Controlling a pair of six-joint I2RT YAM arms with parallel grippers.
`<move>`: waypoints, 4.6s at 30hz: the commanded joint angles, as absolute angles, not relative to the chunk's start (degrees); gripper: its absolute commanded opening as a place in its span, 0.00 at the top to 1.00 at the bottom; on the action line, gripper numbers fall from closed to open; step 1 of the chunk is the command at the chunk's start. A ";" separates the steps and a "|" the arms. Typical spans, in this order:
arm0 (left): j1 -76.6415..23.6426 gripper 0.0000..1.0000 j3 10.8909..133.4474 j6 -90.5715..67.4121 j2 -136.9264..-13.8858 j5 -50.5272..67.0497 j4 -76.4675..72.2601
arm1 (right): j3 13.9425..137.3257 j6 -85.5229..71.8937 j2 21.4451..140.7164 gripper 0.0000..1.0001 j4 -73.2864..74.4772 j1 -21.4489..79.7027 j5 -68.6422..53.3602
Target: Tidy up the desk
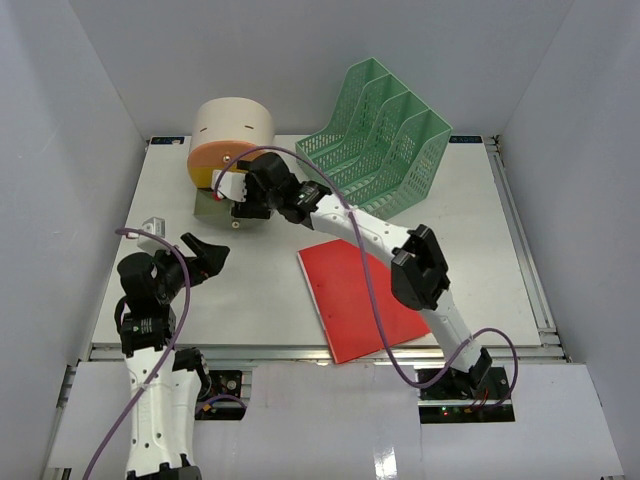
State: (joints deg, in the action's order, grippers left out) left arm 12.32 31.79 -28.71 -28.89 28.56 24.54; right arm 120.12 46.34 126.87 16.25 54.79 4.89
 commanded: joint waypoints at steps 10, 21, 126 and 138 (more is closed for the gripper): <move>10.72 0.81 15.96 -47.70 -48.47 32.02 -4.03 | 70.51 45.77 84.01 0.52 23.07 28.77 -58.60; 5.45 0.88 26.64 -58.01 -82.00 23.03 -22.76 | 47.26 28.89 63.98 0.79 4.29 15.63 -60.64; 1.44 0.39 47.63 -80.18 -109.16 12.84 -35.64 | 41.75 27.86 62.43 0.72 -0.26 3.90 -58.89; -1.32 0.37 59.13 -81.36 -113.91 8.47 -24.11 | 41.92 28.13 62.31 0.72 -0.09 3.72 -58.71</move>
State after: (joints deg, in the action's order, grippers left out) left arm -0.54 55.67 -80.43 -112.68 10.60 -28.20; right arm 41.71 28.05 62.37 0.25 4.12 -58.43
